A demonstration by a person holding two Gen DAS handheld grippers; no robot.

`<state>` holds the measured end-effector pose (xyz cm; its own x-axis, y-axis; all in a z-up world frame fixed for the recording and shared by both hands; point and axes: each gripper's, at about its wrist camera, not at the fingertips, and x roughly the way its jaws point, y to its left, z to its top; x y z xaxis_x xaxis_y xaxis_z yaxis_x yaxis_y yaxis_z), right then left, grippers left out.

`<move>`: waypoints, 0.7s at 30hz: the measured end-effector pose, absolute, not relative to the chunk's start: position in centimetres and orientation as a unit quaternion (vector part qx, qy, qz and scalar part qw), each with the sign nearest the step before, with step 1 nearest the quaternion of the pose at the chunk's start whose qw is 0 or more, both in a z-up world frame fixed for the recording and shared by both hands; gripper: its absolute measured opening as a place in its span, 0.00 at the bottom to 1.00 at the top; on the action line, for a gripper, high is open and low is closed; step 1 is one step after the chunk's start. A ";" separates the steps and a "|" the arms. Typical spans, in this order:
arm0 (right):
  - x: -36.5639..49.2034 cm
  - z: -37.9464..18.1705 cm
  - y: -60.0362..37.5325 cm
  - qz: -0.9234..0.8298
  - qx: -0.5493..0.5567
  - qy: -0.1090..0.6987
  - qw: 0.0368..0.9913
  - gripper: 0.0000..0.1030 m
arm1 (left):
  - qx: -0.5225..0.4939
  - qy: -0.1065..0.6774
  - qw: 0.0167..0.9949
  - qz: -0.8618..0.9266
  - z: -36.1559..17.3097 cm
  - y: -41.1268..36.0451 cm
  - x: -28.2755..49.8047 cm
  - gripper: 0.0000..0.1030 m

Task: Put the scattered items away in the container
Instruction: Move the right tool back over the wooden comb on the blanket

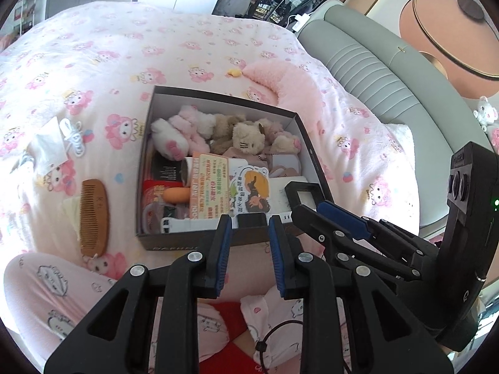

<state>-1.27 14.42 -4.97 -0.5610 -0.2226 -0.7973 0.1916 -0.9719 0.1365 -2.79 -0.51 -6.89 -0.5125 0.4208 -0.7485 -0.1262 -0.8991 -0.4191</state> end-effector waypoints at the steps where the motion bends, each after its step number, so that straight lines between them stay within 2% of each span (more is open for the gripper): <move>1: -1.0 -4.9 14.1 -0.884 0.452 -0.016 0.120 0.27 | -0.466 -0.158 0.158 0.856 -6.8 -0.8 -2.5 0.23; 13: -0.2 -6.3 7.8 -0.858 0.479 -0.021 0.183 0.27 | -0.472 -0.175 0.104 0.858 -7.7 -7.4 -0.2 0.23; 21: -0.9 -10.5 4.0 -0.816 0.535 -0.022 0.219 0.27 | -0.512 -0.206 0.064 0.832 -11.8 -11.1 -0.1 0.23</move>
<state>-0.92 4.03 -10.49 -0.3314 -0.3807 -0.8633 0.3330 -0.9033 0.2706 -0.15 -11.07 -11.75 -0.4686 0.3164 -0.8248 0.1042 -0.9074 -0.4073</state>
